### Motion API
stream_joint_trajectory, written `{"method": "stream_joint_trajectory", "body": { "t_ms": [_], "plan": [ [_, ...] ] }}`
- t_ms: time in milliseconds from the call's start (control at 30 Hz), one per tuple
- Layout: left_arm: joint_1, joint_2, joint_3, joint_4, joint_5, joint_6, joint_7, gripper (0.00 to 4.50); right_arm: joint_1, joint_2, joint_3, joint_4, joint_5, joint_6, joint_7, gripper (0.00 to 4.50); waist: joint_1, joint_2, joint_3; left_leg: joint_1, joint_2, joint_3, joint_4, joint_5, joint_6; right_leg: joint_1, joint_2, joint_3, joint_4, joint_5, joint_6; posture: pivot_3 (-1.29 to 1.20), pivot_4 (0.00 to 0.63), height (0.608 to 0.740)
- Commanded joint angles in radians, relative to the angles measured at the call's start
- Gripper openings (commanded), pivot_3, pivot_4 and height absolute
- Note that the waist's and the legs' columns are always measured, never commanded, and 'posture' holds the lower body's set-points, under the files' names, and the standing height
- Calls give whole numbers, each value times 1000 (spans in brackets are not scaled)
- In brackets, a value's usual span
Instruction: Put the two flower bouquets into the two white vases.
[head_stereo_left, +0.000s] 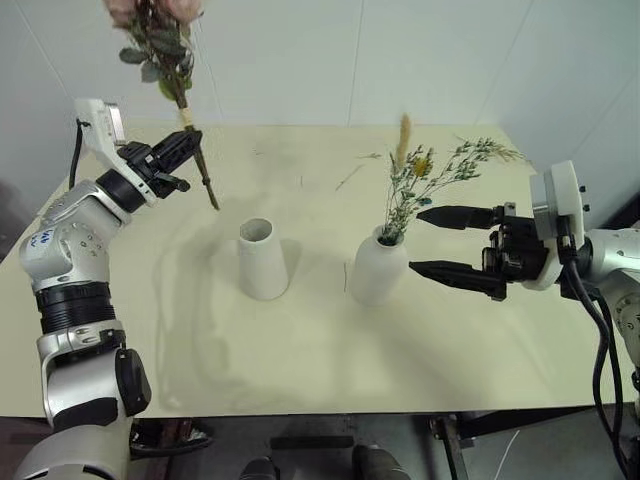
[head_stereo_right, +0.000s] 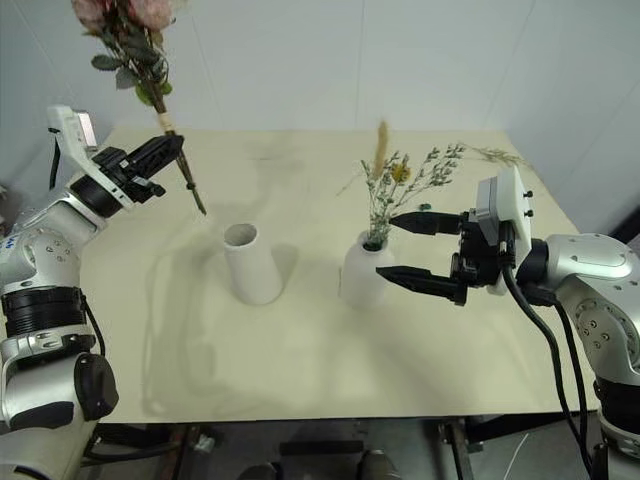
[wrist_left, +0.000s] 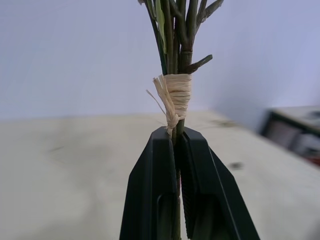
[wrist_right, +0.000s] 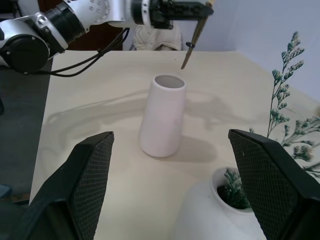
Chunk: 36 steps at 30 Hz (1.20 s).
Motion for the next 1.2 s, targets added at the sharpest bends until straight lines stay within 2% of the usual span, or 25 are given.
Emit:
{"method": "stream_joint_trajectory", "body": {
  "t_ms": [33,267,900,1067,1200],
  "plan": [
    [14,5,20,-103,-115,40,-74,12,3,11,-32,-38,25,-2,-20,3908,-3,0,0,1,0,0,0,0,0,0,0,0,1,0,0,0,150,740],
    [18,11,-4,-142,-176,71,-117,12,6,23,-31,-39,27,-4,-39,3908,0,0,0,2,0,0,3,0,0,4,0,0,0,1,0,0,150,740],
    [143,-40,-112,-122,-118,-83,-217,12,14,62,-35,-77,31,5,-118,3908,1,0,0,2,0,0,1,0,1,4,0,0,-3,2,0,0,150,740],
    [177,-22,-103,-150,-109,-105,-212,1349,18,63,-38,-79,32,1,-125,3908,2,0,0,2,0,0,1,-1,1,4,0,0,-4,2,0,0,150,740],
    [202,13,-94,-172,-112,-99,-218,2640,19,63,-39,-77,32,-2,-125,3908,1,0,0,2,0,0,1,-1,1,4,0,0,-4,2,0,0,150,740]
  ]
}}
